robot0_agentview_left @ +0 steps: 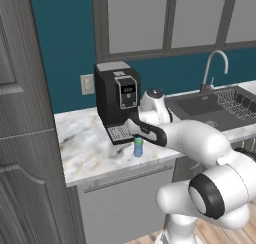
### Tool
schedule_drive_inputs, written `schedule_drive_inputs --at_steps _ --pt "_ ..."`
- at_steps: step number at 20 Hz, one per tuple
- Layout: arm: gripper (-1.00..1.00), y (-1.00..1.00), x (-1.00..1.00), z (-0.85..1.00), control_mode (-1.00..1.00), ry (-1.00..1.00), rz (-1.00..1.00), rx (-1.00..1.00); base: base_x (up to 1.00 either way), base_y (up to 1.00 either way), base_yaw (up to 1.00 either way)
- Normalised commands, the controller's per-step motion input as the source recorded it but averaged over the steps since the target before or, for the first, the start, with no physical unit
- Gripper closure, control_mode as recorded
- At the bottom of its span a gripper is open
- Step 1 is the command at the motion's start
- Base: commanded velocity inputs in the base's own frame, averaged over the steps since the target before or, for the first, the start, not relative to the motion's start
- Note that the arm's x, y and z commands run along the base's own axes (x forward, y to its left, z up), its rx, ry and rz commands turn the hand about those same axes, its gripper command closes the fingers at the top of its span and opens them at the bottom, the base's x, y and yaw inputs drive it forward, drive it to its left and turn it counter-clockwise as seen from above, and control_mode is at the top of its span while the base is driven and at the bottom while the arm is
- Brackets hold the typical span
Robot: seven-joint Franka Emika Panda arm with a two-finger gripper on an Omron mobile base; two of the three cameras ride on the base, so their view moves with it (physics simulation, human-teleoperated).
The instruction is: Move the drinks to the dining counter.
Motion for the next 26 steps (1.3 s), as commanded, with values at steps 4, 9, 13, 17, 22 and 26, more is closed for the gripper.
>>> schedule_drive_inputs --at_steps 4,9,13,17,22,26 --pt "-1.0 0.0 0.01 -0.14 -1.0 0.0 0.0 0.0 0.0 0.0 0.0" --pt "-1.0 0.0 0.0 -0.12 -1.0 0.0 0.0 0.0 0.0 0.0 0.0" --pt "-1.0 0.0 0.0 -0.09 -1.0 0.0 0.0 0.0 0.0 0.0 0.0" --pt "-1.0 0.04 0.0 -0.01 -1.0 -0.02 0.0 0.0 0.0 0.0 0.0" --pt "-1.0 0.09 0.0 -0.01 -1.0 -0.03 0.0 0.0 0.0 0.0 0.0" --pt "-1.0 0.07 0.0 -0.03 -1.0 -0.02 0.0 0.0 0.0 0.0 0.0"
